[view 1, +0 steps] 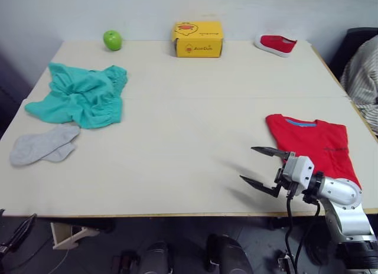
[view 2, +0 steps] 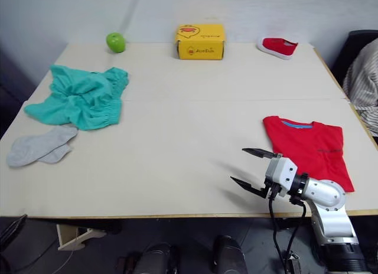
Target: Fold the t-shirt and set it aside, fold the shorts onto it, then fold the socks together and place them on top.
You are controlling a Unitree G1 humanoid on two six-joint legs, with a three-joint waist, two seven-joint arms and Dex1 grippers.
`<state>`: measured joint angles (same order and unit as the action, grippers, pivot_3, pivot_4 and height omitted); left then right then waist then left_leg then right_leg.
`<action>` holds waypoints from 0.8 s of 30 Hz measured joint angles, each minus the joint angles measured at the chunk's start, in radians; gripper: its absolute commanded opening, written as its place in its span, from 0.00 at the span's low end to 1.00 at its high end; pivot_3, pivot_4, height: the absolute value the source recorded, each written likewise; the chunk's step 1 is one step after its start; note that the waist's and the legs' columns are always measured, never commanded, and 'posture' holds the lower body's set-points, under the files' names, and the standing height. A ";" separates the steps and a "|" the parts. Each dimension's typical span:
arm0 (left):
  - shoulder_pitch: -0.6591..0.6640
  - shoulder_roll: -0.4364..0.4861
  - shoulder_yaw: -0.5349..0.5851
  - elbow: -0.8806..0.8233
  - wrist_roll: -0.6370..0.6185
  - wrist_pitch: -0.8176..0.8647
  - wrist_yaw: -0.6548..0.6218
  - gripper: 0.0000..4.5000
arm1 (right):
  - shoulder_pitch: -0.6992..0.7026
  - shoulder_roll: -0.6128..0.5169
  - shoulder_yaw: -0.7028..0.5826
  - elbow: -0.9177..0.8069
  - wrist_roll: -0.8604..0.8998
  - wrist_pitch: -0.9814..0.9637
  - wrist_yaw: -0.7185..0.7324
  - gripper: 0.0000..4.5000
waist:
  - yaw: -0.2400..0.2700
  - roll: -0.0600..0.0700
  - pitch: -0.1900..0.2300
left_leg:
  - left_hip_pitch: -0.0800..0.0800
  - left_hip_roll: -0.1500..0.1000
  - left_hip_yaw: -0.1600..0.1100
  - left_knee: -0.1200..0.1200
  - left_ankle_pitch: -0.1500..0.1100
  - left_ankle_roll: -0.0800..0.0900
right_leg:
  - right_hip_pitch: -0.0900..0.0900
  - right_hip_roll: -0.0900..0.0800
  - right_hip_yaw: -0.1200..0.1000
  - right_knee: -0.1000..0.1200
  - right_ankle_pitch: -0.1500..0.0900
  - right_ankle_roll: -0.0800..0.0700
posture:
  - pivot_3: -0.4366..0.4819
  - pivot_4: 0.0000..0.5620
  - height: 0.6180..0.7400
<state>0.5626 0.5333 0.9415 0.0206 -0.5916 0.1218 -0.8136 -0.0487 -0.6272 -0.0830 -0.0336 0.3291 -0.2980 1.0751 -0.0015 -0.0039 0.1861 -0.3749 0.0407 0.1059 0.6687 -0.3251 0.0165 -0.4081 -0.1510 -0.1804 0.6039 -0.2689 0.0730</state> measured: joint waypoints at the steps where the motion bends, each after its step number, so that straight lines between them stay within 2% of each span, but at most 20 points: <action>1: -0.002 0.000 0.000 -0.001 -0.011 0.017 0.011 1.00 | 0.012 0.000 0.003 -0.010 0.003 0.002 0.005 0.99 | 0.006 0.000 0.000 | 0.000 0.001 0.000 0.000 0.000 -0.001 | 0.000 0.000 0.000 -0.001 0.000 0.000 | 0.48 0.27 1.00; 5: -0.038 0.021 -0.025 -0.057 -0.050 0.104 0.035 1.00 | 0.047 -0.017 -0.003 -0.072 0.080 0.054 0.039 0.99 | 0.021 -0.001 0.000 | 0.000 0.006 0.002 0.000 0.000 -0.003 | 0.000 0.004 0.002 -0.004 -0.001 -0.003 | 0.48 0.27 1.00; 7: -0.077 0.058 -0.052 -0.106 -0.066 0.143 0.042 1.00 | 0.052 -0.027 -0.010 -0.100 0.099 0.069 0.039 0.99 | 0.026 -0.001 -0.001 | 0.000 0.007 0.003 -0.001 0.000 -0.005 | -0.001 0.005 0.002 -0.003 -0.001 -0.005 | 0.48 0.27 1.00; 9: -0.155 0.139 -0.099 -0.135 -0.068 0.197 0.063 1.00 | 0.063 -0.029 -0.020 -0.135 0.114 0.091 0.029 0.99 | 0.030 -0.002 -0.001 | 0.001 0.007 0.003 -0.001 0.000 -0.005 | -0.003 0.005 0.003 0.003 -0.001 -0.005 | 0.48 0.27 1.00; 12: -0.372 0.285 -0.225 -0.117 -0.040 0.297 0.106 1.00 | 0.066 -0.032 -0.030 -0.201 0.137 0.139 0.016 0.99 | 0.038 -0.001 0.000 | 0.001 0.007 0.004 -0.001 0.003 -0.003 | -0.004 0.007 0.003 0.006 -0.002 -0.006 | 0.48 0.27 1.00; 13: -0.481 0.342 -0.302 -0.088 -0.011 0.319 0.110 1.00 | 0.059 -0.034 -0.033 -0.227 0.149 0.157 0.009 0.99 | 0.038 -0.001 0.000 | 0.001 0.006 0.005 -0.001 0.004 -0.004 | -0.004 0.009 0.004 0.007 -0.002 -0.006 | 0.48 0.27 1.00; 15: -0.609 0.392 -0.401 -0.034 0.043 0.328 0.109 1.00 | 0.033 -0.035 -0.037 -0.255 0.161 0.184 -0.003 0.99 | 0.026 -0.001 0.000 | 0.004 0.007 0.011 -0.002 0.003 -0.003 | -0.005 0.014 0.008 0.007 -0.001 -0.005 | 0.48 0.27 1.00; 19: -0.972 0.369 -0.668 0.256 0.216 0.280 0.093 1.00 | -0.007 -0.030 -0.040 -0.244 0.163 0.228 -0.036 0.99 | 0.014 -0.002 0.000 | 0.005 0.007 0.018 -0.003 0.005 -0.009 | -0.008 0.019 0.008 0.009 0.000 -0.003 | 0.48 0.27 1.00; 20: -1.100 0.340 -0.756 0.381 0.290 0.237 0.089 1.00 | -0.017 -0.029 -0.035 -0.241 0.161 0.236 -0.039 0.99 | 0.016 -0.003 -0.001 | 0.004 0.006 0.019 -0.003 0.005 -0.009 | -0.008 0.020 0.007 0.010 0.000 -0.003 | 0.48 0.27 1.00; 23: -1.324 0.280 -0.890 0.655 0.434 0.117 0.097 1.00 | -0.019 -0.027 -0.031 -0.243 0.151 0.241 -0.047 0.99 | 0.019 -0.005 -0.002 | 0.003 0.004 0.023 -0.002 0.005 -0.009 | -0.009 0.022 0.009 0.008 0.000 -0.003 | 0.48 0.27 1.00; 24: -1.409 0.252 -0.924 0.794 0.484 0.068 0.118 1.00 | -0.010 -0.027 -0.035 -0.243 0.148 0.247 -0.056 0.99 | 0.017 -0.006 -0.002 | 0.003 0.004 0.025 -0.003 0.005 -0.008 | -0.009 0.022 0.009 0.007 0.000 -0.002 | 0.48 0.27 1.00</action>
<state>-0.8467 0.7858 0.0176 0.8142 -0.1076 0.1901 -0.6954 -0.0590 -0.6543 -0.1176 -0.2765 0.4773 -0.0508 1.0186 0.0156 -0.0100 0.1845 -0.3717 0.0448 0.1311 0.6661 -0.3204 0.0080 -0.4172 -0.1293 -0.1713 0.6113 -0.2684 0.0706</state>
